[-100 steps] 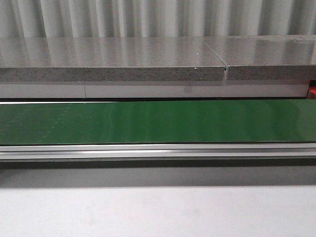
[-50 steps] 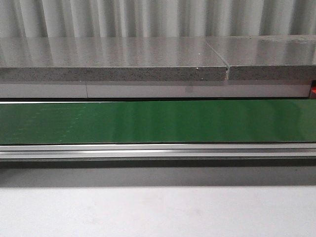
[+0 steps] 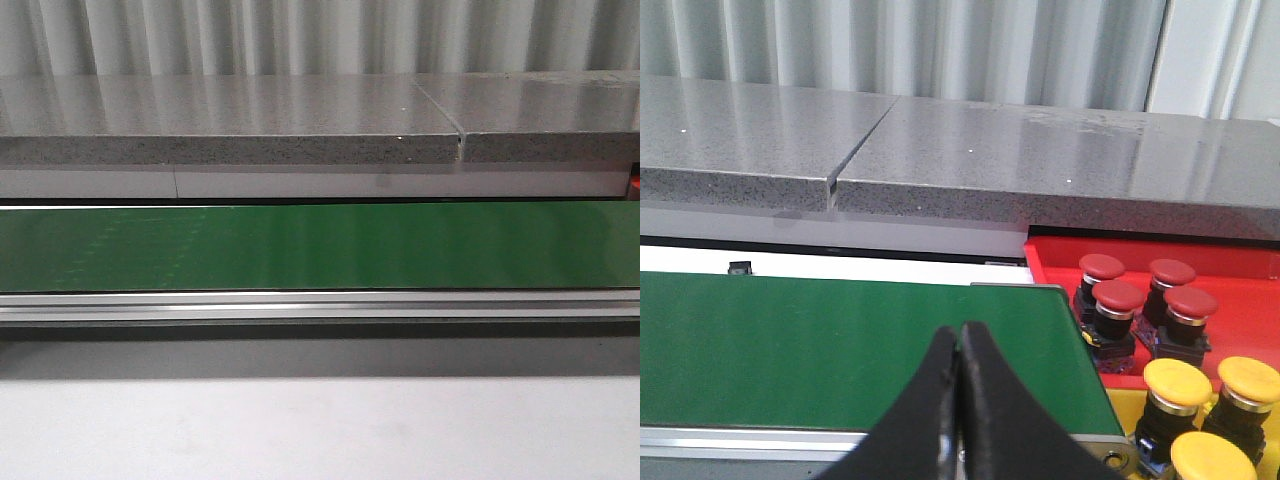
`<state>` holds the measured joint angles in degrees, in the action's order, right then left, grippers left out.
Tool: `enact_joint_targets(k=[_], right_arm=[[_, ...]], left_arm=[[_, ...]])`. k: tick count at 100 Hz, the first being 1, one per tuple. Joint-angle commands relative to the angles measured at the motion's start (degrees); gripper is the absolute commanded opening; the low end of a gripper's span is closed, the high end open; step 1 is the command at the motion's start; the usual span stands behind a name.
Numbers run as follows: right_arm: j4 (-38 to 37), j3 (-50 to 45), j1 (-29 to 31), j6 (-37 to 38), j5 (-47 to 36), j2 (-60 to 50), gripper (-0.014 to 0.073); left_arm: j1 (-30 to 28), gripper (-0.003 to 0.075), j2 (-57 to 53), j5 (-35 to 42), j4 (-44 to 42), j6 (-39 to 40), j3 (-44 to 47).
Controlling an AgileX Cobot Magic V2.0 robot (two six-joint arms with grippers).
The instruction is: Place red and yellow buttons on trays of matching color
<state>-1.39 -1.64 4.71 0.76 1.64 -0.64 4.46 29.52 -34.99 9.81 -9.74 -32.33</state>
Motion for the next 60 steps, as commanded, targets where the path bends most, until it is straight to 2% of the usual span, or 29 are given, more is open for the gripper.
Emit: enact_joint_targets(k=[1,46,60], right_arm=[[0.0,0.3,0.2,0.0,-4.3,-0.9,-0.0066],[0.0,0.3,0.2,0.0,-4.3,-0.9,-0.0066],[0.0,0.3,0.2,0.0,-4.3,-0.9,-0.0066]], left_arm=[[0.4,-0.0020,0.4,4.2,0.9,0.0,-1.6],[0.4,-0.0020,-1.1,4.1,-0.1,0.0,-1.3],[0.4,-0.0020,-3.3,10.4,-1.2,0.0,1.6]])
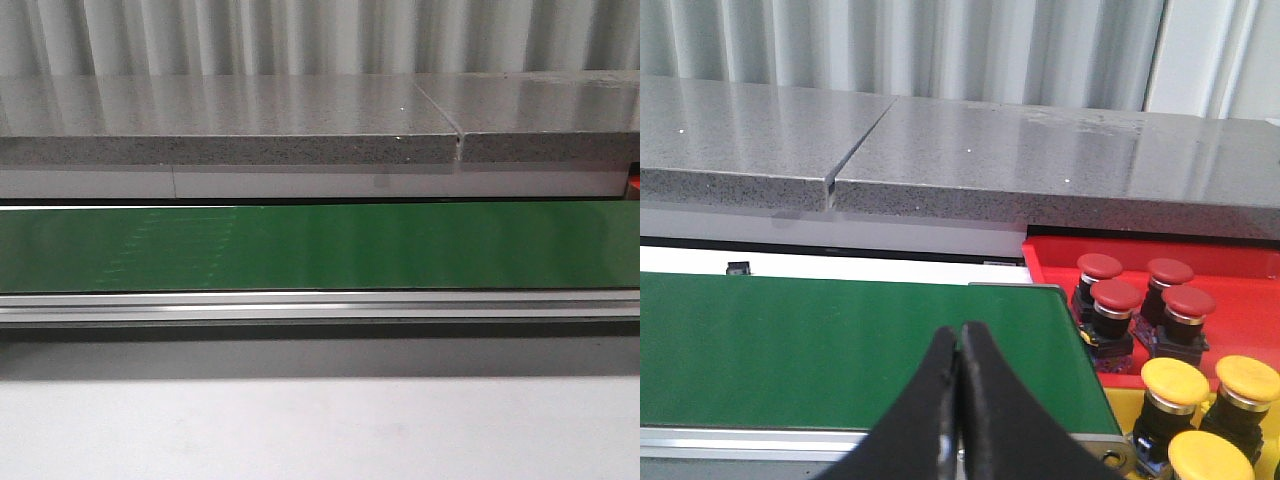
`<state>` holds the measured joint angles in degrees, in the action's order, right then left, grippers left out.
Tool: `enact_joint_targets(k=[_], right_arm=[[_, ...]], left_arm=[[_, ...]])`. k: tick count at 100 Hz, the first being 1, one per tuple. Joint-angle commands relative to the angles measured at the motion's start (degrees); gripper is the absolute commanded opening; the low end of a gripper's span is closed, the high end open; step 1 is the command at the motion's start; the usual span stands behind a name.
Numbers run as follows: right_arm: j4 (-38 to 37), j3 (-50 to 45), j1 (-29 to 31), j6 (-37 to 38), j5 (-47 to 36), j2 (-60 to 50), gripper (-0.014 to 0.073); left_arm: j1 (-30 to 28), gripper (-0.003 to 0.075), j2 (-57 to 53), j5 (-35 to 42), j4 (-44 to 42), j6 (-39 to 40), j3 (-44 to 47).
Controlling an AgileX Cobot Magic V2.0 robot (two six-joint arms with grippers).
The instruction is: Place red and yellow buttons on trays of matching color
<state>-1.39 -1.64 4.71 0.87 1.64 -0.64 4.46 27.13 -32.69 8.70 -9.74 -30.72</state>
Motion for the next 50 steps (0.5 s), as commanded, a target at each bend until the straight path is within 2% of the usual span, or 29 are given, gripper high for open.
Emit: enact_joint_targets(k=[1,19,36,50], right_arm=[[0.0,0.3,0.2,-0.1,-4.3,-0.9,-0.0066],[0.0,0.3,0.2,-0.1,-4.3,-0.9,-0.0066],[0.0,0.3,0.2,-0.1,-4.3,-0.9,-0.0066],[0.0,0.3,0.2,-0.1,-4.3,-0.9,-0.0066]], left_arm=[[0.4,-0.0020,-1.0,9.1,-0.1,0.0,0.5],[0.4,-0.0020,-5.7,20.5,-1.0,0.8,6.9],[0.4,-0.0020,-10.6,23.3,-4.8,6.3,12.7],[0.4,-0.0020,-14.2,28.0,-5.6,6.4,17.1]])
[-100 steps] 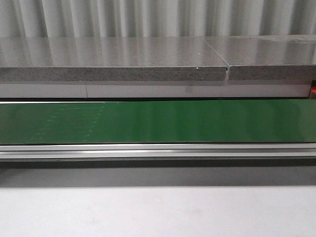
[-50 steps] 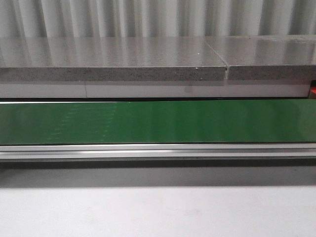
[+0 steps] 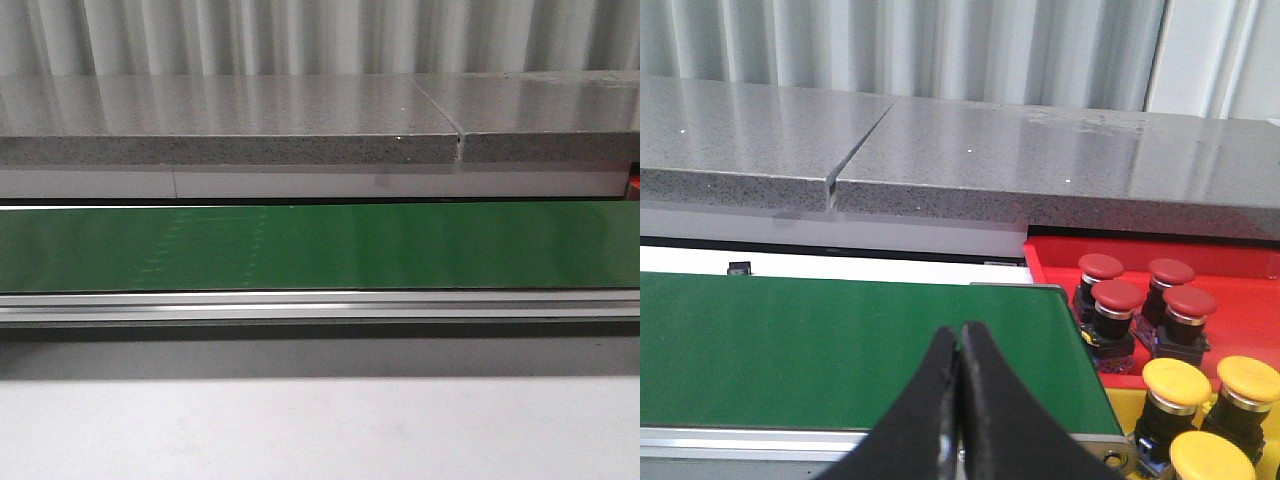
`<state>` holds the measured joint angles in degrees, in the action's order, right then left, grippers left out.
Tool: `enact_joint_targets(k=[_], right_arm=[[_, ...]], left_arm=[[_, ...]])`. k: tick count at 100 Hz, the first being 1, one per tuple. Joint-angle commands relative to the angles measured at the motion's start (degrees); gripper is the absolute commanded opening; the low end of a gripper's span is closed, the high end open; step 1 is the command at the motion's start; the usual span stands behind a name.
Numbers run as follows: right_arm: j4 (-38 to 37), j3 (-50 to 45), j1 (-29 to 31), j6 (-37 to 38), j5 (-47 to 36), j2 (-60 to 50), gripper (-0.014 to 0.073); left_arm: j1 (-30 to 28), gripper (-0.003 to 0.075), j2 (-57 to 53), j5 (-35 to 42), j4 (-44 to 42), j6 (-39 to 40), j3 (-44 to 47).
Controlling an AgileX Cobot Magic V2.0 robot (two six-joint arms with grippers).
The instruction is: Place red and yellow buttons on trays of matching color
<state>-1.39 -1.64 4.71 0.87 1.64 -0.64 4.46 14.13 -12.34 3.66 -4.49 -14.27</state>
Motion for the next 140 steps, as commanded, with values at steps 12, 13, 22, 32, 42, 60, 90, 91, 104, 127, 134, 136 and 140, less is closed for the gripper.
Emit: enact_joint_targets(k=[12,13,22,32,42,60,90,91,104,127,134,136,140], right_arm=[[0.0,0.3,0.2,-0.1,-4.3,-0.9,-0.0066],[0.0,0.3,0.2,-0.1,-4.3,-0.9,-0.0066],[0.0,0.3,0.2,-0.1,-4.3,-0.9,-0.0066],[0.0,0.3,0.2,-0.1,-4.3,-0.9,-0.0066],[0.0,0.3,0.2,-0.1,-4.3,-0.9,-0.0066],[0.0,0.3,0.2,-0.1,-4.3,-0.8,-0.0066],[0.0,0.3,0.2,-0.1,-4.3,-0.8,-0.0066],[0.0,0.3,0.2,-0.1,-4.3,-0.8,-0.0066],[0.0,0.3,0.2,-0.1,-4.3,-0.8,-0.0066],[0.0,0.3,0.2,-0.1,-4.3,-0.8,-0.0066],[0.0,0.3,0.2,-0.1,-4.3,-0.8,-0.0066],[0.0,0.3,0.2,-0.1,-4.3,-0.8,-0.0066],[0.0,0.3,0.2,-0.1,-4.3,-0.8,-0.0066]], left_arm=[[0.4,-0.0020,-4.4,8.7,-0.6,1.1,4.5],[0.4,-0.0020,-4.9,8.9,-0.6,1.1,4.7],[0.4,-0.0020,-8.3,9.2,0.4,1.1,7.9],[0.3,-0.0020,-12.5,10.4,0.8,1.1,11.7],[0.3,-0.0020,-16.7,13.1,1.8,1.1,16.4],[0.3,-0.0020,-16.6,10.6,2.9,1.1,17.0],[0.3,-0.0020,-16.6,10.4,2.9,1.1,17.0],[0.3,-0.0020,-16.6,10.4,2.9,1.1,17.0],[0.3,-0.0020,-16.6,10.4,2.9,1.1,17.0],[0.3,-0.0020,-16.6,10.4,2.9,1.1,17.0],[0.3,-0.0020,-16.6,10.4,2.9,1.1,17.0],[0.3,-0.0020,-16.6,10.4,2.9,1.1,17.0],[0.3,-0.0020,-16.6,10.4,2.9,1.1,17.0]])
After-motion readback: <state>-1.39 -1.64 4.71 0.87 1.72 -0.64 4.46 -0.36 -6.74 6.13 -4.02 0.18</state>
